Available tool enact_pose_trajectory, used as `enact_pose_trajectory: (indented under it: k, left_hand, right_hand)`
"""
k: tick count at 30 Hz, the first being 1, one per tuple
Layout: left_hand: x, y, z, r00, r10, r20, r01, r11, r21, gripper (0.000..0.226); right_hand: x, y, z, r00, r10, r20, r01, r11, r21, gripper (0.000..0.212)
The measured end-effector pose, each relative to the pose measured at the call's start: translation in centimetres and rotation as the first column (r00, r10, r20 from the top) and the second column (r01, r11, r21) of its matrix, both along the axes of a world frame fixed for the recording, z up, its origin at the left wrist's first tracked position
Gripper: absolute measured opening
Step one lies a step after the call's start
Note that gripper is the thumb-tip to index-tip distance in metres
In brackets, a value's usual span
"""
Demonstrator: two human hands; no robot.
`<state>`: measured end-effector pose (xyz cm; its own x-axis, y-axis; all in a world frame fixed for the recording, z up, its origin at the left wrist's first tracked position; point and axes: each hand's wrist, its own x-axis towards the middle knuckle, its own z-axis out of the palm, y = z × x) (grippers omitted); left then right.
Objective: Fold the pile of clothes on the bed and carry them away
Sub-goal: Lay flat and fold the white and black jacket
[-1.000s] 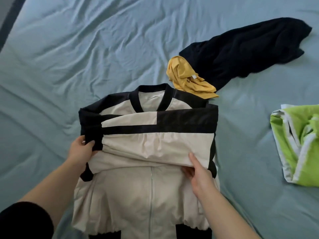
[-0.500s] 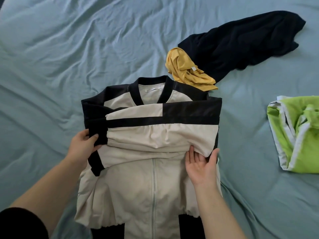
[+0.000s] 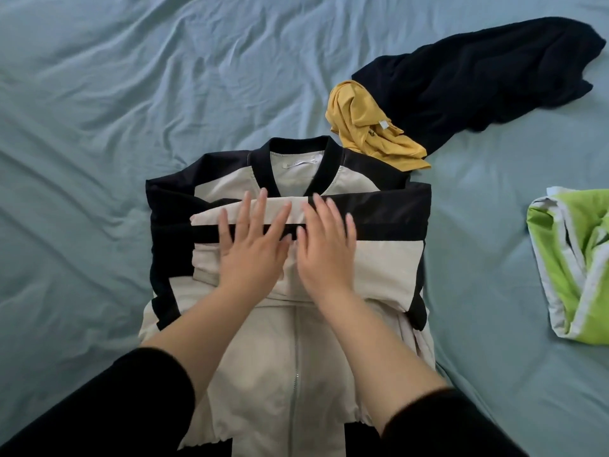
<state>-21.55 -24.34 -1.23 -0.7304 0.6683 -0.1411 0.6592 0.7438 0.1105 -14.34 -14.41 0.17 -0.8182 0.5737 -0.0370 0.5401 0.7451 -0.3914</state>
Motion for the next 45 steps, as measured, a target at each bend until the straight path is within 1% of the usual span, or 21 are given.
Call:
enact_pose_trajectory:
  k: [2,4,7,9,11,13,15,17,18,20,23,25,27,29,31,35,38,40,42,43,45]
  left_hand:
    - [-0.6,-1.3,-2.9,1.000,-0.021,0.011,0.022,0.994,-0.111,0.059]
    - [-2.3,-3.9,-4.7,0.998,0.024,0.060,-0.016,0.990,-0.139,0.066]
    - [-4.4,-5.9,-5.0,0.999,0.043,0.020,-0.037,0.968,-0.249,0.071]
    - [-4.4,-5.4,-4.2,0.995,0.098,0.031,-0.085,0.957,-0.279,0.072]
    - [-3.3,-4.9,-3.0,0.983,0.180,0.038,-0.170,0.967,-0.190,0.071]
    - [-0.9,-5.4,-2.0,0.991,0.132,-0.001,-0.132,0.988,-0.078,0.069]
    - [3.1,-7.2,-2.2,0.995,-0.091,-0.028,0.090,0.995,-0.033,0.069]
    - [5.9,-9.9,-3.0,0.949,-0.315,0.009,0.314,0.943,-0.106,0.068]
    - [6.0,-11.1,-3.6,0.935,-0.352,0.047,0.355,0.922,-0.158,0.068]
    - [5.0,-12.7,-4.4,0.951,-0.298,0.080,0.308,0.928,-0.211,0.069]
    - [4.1,-13.7,-3.5,0.980,-0.188,0.061,0.197,0.949,-0.247,0.069]
    - [5.9,-13.8,-2.5,0.984,-0.172,0.047,0.178,0.964,-0.198,0.072]
    - [9.5,-14.0,-1.6,0.942,-0.326,0.079,0.333,0.936,-0.111,0.075]
    - [12.4,-15.1,-1.5,0.836,-0.544,0.076,0.547,0.836,-0.042,0.074]
    - [12.5,-16.5,-2.3,0.773,-0.627,0.095,0.634,0.769,-0.082,0.070]
    - [9.8,-17.2,-3.1,0.894,-0.419,0.157,0.447,0.861,-0.242,0.069]
    - [11.5,-16.9,-1.6,0.943,-0.273,0.192,0.316,0.916,-0.248,0.068]
    - [14.5,-17.5,-0.7,0.927,-0.296,0.231,0.342,0.920,-0.194,0.067]
    - [18.1,-18.9,-0.2,0.885,-0.379,0.271,0.425,0.894,-0.138,0.070]
    - [19.6,-19.6,0.0,0.868,-0.398,0.297,0.449,0.885,-0.124,0.072]
    - [21.6,-20.5,-0.1,0.858,-0.376,0.350,0.447,0.882,-0.148,0.077]
  right_hand:
    - [-0.3,1.2,-2.9,0.946,0.225,0.232,-0.252,0.963,0.095,0.052]
    - [2.4,4.3,-5.3,0.880,0.289,0.378,-0.358,0.925,0.126,0.058]
    - [7.5,10.3,-6.0,0.895,0.039,0.444,-0.143,0.968,0.204,0.065]
    - [9.0,12.2,-5.6,0.861,-0.114,0.496,0.008,0.977,0.212,0.067]
    - [9.0,11.4,-4.8,0.859,-0.201,0.471,0.118,0.972,0.201,0.069]
    - [8.8,8.1,-3.8,0.911,-0.128,0.392,0.073,0.986,0.151,0.068]
    - [9.8,3.4,-3.5,0.928,0.160,0.337,-0.205,0.973,0.103,0.064]
    - [12.2,0.9,-4.2,0.814,0.429,0.392,-0.496,0.864,0.085,0.064]
    - [13.3,1.1,-4.8,0.768,0.474,0.431,-0.547,0.835,0.057,0.065]
    - [15.1,2.8,-5.5,0.786,0.396,0.474,-0.458,0.889,0.017,0.065]
    - [16.3,3.4,-4.5,0.847,0.142,0.512,-0.209,0.975,0.075,0.064]
    - [16.3,0.5,-3.5,0.877,0.043,0.479,-0.108,0.988,0.110,0.066]
    - [16.7,-4.0,-2.5,0.887,0.228,0.401,-0.262,0.965,0.030,0.067]
    - [18.1,-7.5,-2.5,0.789,0.508,0.346,-0.547,0.837,0.019,0.062]
    - [19.4,-7.0,-3.0,0.682,0.601,0.417,-0.658,0.753,-0.008,0.057]
    - [20.8,-2.3,-3.9,0.675,0.361,0.644,-0.502,0.864,0.042,0.057]
    - [21.6,-3.0,-1.8,0.796,0.247,0.553,-0.357,0.929,0.098,0.058]
    - [23.2,-5.2,-0.3,0.791,0.423,0.441,-0.461,0.887,-0.025,0.067]
    - [26.3,-7.8,0.2,0.654,0.662,0.367,-0.674,0.730,-0.117,0.068]
    - [27.7,-8.7,0.3,0.590,0.717,0.371,-0.715,0.678,-0.171,0.062]
    - [29.5,-9.3,-0.5,0.557,0.708,0.434,-0.695,0.684,-0.223,0.061]
